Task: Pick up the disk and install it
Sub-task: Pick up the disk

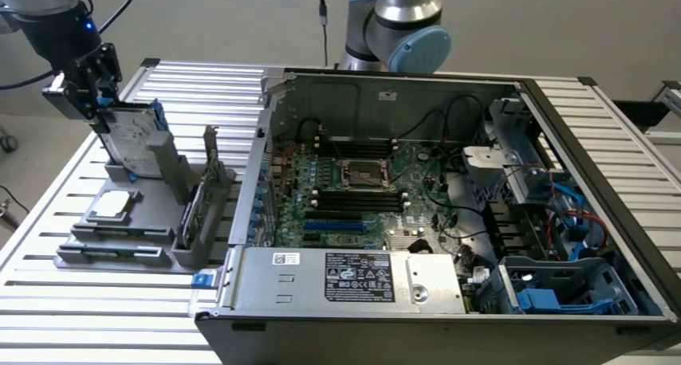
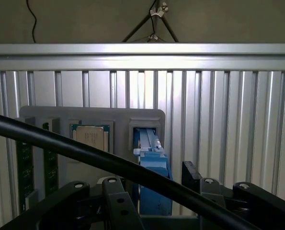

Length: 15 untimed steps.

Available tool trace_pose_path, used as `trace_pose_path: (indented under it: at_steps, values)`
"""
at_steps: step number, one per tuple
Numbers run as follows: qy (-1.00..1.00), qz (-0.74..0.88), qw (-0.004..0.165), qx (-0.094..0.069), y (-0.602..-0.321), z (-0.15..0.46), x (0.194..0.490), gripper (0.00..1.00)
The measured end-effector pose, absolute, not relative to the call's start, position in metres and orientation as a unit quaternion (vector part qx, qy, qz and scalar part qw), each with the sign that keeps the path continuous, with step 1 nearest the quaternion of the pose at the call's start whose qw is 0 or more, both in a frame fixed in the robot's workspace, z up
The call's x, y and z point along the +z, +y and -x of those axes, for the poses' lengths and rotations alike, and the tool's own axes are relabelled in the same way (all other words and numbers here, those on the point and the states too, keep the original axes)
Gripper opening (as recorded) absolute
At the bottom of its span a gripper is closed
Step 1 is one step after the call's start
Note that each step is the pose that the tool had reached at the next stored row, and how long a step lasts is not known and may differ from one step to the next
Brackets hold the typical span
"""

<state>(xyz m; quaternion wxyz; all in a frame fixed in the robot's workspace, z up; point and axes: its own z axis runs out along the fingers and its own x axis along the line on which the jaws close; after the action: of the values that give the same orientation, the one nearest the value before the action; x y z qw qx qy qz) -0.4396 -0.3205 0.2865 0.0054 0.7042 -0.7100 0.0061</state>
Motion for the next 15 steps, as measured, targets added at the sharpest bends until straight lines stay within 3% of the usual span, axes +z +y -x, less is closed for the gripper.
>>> trace_pose_path:
  at_steps: [3, 4, 10, 15]
  values:
    - [-0.71, -0.704, 0.005, 0.006, -0.3205, 0.4396, 0.2866, 0.54]
    - [-0.71, -0.704, 0.005, 0.006, -0.3205, 0.4396, 0.2865, 0.47]
    - [-0.71, -0.704, 0.006, 0.006, -0.3205, 0.4396, 0.2865, 0.47]
    - [-0.71, -0.704, 0.006, 0.006, -0.3205, 0.4396, 0.2865, 0.33]
